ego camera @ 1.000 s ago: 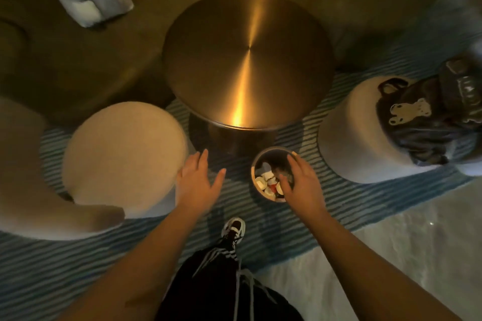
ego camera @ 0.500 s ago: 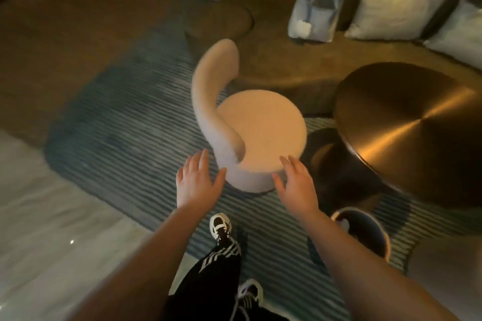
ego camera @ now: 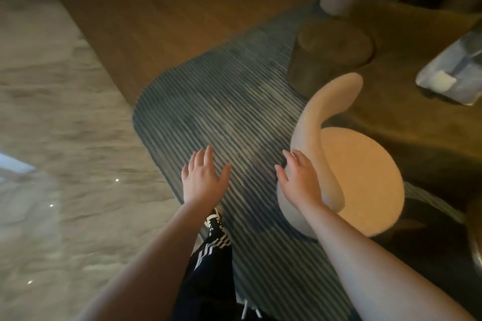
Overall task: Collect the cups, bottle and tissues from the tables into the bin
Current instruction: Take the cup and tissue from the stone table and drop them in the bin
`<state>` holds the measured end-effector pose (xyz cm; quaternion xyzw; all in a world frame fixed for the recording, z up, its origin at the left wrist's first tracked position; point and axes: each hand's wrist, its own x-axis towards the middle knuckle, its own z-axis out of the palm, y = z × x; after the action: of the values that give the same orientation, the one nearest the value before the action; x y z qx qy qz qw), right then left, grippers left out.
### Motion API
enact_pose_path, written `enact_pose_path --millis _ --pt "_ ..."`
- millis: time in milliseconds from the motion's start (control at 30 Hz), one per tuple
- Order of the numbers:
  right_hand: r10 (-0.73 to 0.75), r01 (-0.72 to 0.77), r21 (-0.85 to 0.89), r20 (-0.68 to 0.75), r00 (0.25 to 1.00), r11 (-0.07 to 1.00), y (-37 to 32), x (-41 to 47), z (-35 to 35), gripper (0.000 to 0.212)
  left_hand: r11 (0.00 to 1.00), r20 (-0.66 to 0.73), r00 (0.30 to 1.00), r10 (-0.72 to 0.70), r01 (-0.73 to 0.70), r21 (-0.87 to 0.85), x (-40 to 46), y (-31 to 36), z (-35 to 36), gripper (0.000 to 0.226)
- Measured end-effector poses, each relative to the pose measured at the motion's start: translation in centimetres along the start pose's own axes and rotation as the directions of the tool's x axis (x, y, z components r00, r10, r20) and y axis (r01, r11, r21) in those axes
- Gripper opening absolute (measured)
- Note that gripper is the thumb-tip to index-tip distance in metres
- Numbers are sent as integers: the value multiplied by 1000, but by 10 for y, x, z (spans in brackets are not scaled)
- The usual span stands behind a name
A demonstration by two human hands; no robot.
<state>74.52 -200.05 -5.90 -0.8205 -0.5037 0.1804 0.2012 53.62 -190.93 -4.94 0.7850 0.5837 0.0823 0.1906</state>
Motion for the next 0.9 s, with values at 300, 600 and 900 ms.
enact_pose_path --millis 300,600,900 --pt "9 -9 -23 11 1000 1000 -67 222 5 49 1000 60 998 -1 1 3 227 -28 -34 76" --pt "10 -11 -11 -47 999 1000 -89 409 -39 50 998 53 997 53 -54 19 435 13 -65 76" --pt "60 -59 14 -116 991 998 -4 683 -76 51 995 36 996 77 -79 56 699 124 -18 75"
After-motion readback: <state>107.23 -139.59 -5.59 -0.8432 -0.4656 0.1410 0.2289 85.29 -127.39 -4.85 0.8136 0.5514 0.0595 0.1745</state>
